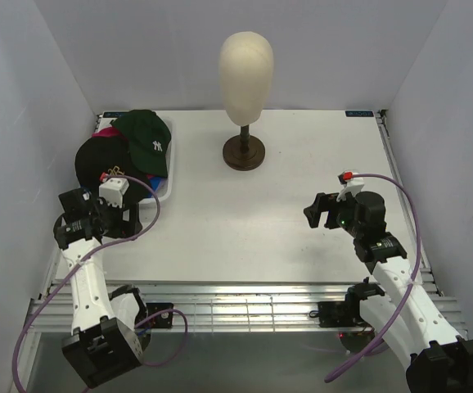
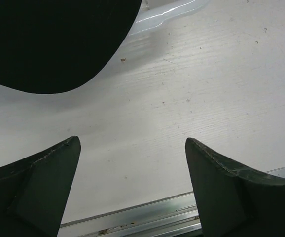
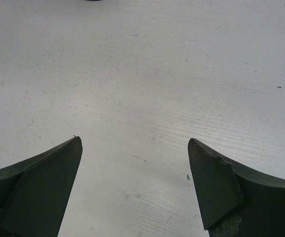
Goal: Stack the hats
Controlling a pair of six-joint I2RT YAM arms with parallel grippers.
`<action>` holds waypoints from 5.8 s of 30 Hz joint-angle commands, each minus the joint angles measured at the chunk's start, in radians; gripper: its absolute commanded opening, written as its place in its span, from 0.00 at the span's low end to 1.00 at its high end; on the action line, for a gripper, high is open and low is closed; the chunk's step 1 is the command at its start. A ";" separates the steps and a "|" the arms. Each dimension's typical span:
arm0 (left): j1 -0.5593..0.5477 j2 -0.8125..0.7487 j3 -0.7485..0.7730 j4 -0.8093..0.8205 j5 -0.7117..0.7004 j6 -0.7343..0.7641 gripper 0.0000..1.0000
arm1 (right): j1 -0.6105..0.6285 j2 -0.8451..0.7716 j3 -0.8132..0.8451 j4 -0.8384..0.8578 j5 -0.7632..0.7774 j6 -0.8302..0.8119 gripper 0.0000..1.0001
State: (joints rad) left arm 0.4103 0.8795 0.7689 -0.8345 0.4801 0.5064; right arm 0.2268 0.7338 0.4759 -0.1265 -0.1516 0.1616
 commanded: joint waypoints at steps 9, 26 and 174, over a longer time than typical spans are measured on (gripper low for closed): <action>-0.002 0.091 0.394 -0.120 0.078 -0.107 0.98 | 0.002 -0.004 0.032 0.001 -0.014 0.016 0.93; -0.059 0.716 0.938 0.043 -0.290 -0.243 0.98 | 0.003 0.067 0.095 0.027 -0.062 0.070 0.89; -0.061 0.297 0.770 -0.129 0.292 -0.413 0.98 | 0.586 1.020 1.353 0.294 0.820 -1.513 0.08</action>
State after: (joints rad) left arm 0.3477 1.2072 1.5452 -0.9710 0.7666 0.0799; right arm 0.8097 1.8080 1.8343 0.2115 0.6769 -1.3727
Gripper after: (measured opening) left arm 0.977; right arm 0.124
